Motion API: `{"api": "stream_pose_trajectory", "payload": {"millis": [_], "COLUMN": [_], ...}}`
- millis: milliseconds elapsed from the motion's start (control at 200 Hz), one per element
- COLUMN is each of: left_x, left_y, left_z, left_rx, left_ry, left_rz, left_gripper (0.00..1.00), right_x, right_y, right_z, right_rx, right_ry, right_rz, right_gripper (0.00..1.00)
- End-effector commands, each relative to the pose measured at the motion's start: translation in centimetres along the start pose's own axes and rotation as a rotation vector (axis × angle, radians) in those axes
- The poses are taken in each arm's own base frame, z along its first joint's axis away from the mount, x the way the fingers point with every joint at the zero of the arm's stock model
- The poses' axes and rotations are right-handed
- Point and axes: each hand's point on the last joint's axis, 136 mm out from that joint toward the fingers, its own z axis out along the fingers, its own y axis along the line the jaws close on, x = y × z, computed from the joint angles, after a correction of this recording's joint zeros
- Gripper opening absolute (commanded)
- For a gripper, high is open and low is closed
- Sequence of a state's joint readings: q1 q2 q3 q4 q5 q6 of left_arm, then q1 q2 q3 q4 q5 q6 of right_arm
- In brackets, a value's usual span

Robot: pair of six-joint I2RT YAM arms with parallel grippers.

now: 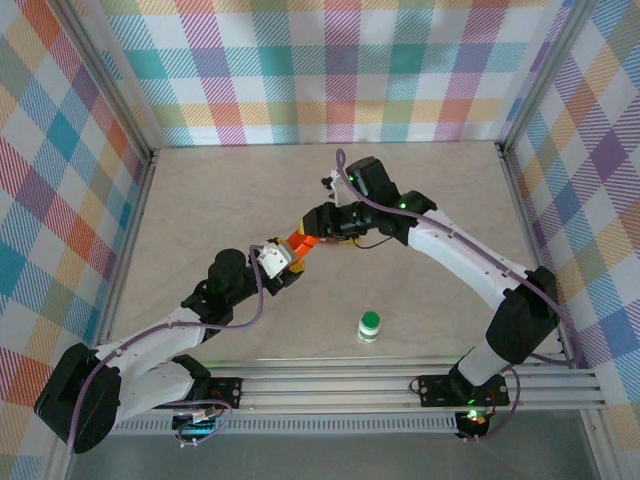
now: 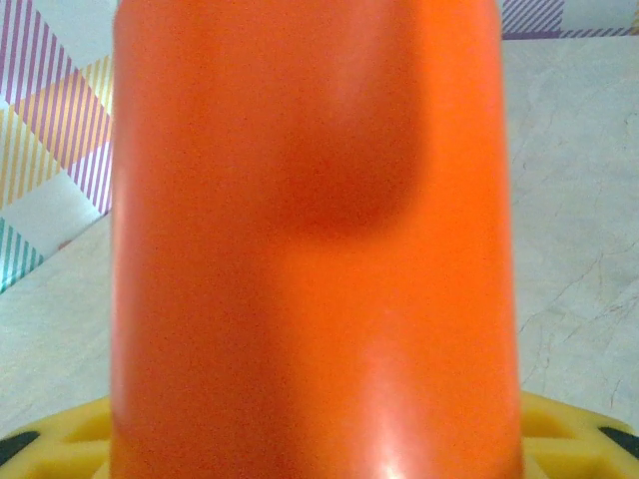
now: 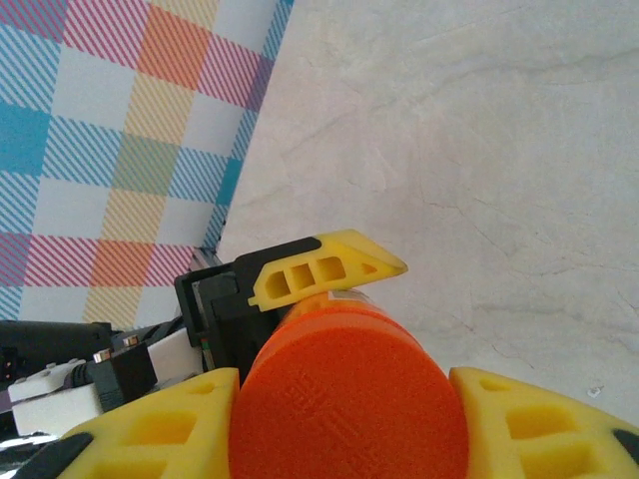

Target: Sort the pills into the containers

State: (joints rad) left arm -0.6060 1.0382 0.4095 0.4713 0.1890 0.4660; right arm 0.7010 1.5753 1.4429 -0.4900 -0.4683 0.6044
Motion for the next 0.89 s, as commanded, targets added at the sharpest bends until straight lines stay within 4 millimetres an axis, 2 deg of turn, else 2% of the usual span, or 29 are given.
{"api": "stream_pose_trajectory", "payload": {"millis": [0, 240, 405, 695, 845, 890], "left_x": [-8.4, -8.5, -8.4, -8.5, -8.5, -8.4], "left_y": [-2.1, -2.7, -2.9, -3.0, -3.0, -3.0], "left_z": [-1.9, -2.3, -2.4, -2.7, -2.6, -2.5], "left_rx": [0.119, 0.150, 0.162, 0.169, 0.171, 0.171], "left_ry": [-0.322, -0.326, -0.322, -0.328, -0.327, -0.320], "left_rz": [0.115, 0.108, 0.093, 0.077, 0.066, 0.063], "left_gripper": [0.00, 0.00, 0.00, 0.00, 0.00, 0.00], "right_x": [-1.4, -2.5, -2.9, -3.0, -3.7, -4.1], "right_y": [-0.2, -0.2, -0.3, -1.6, -2.3, -2.0], "right_z": [1.1, -0.4, -1.0, -0.9, -1.2, -1.5], "right_rx": [0.034, 0.085, 0.113, 0.166, 0.213, 0.203], "right_ry": [-0.050, -0.120, -0.146, -0.169, -0.205, -0.218], "right_rz": [0.008, -0.032, -0.056, -0.067, -0.089, -0.101], "right_gripper": [0.30, 0.49, 0.52, 0.59, 0.61, 0.62]}}
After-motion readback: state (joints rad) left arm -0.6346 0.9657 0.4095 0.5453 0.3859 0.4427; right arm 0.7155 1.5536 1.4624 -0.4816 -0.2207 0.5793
